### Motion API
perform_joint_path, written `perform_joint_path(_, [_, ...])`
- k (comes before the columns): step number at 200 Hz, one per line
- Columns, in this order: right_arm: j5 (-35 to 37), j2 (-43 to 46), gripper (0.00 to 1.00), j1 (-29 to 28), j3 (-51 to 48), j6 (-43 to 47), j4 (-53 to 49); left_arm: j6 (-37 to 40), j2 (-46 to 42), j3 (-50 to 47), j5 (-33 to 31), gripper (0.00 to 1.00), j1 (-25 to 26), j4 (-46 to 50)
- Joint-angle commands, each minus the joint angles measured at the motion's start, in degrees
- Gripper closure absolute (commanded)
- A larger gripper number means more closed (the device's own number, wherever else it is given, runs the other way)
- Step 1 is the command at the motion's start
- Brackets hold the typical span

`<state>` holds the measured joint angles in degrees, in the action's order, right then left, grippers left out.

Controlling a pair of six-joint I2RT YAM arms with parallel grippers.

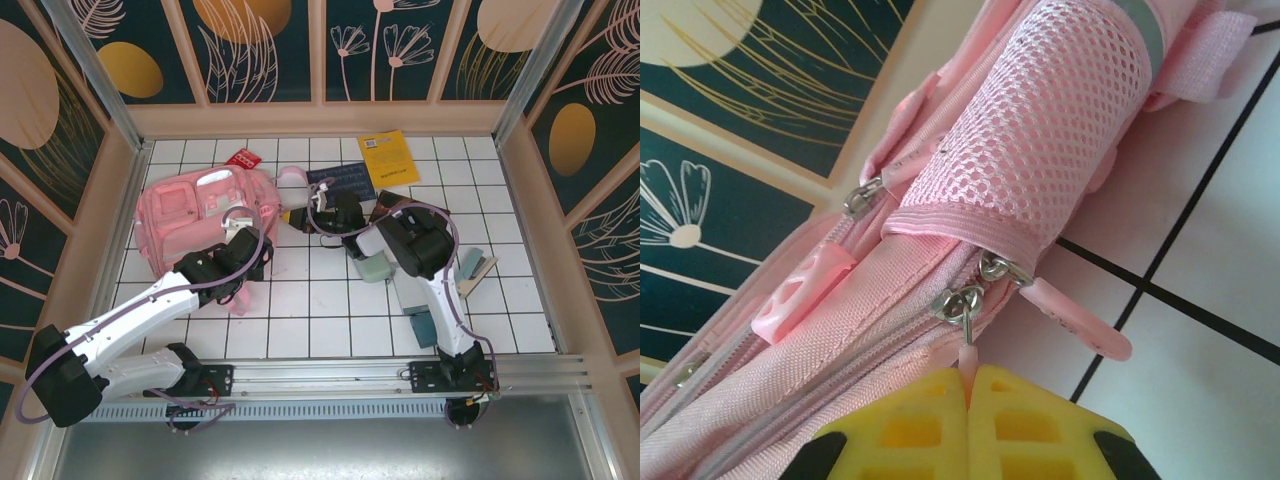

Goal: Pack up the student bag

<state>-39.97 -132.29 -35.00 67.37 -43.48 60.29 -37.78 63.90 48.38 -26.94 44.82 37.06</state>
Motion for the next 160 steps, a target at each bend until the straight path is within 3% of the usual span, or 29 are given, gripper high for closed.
perform_joint_path(1, [1.39, 5.01, 1.0, -0.64, 0.65, 8.18, -9.22, -0.72, -0.36, -0.41, -3.12, 1.0, 0.35, -3.12])
perform_joint_path(76, [4.54, 11.17, 1.0, -3.46, -1.17, 24.05, -24.93, -1.07, 2.53, -3.0, -3.06, 1.0, 0.32, -7.39])
perform_joint_path(160, [4.92, 18.07, 1.0, -6.28, -8.64, 27.49, -25.9, -0.73, 4.69, -4.85, -4.17, 1.0, 0.33, -10.91])
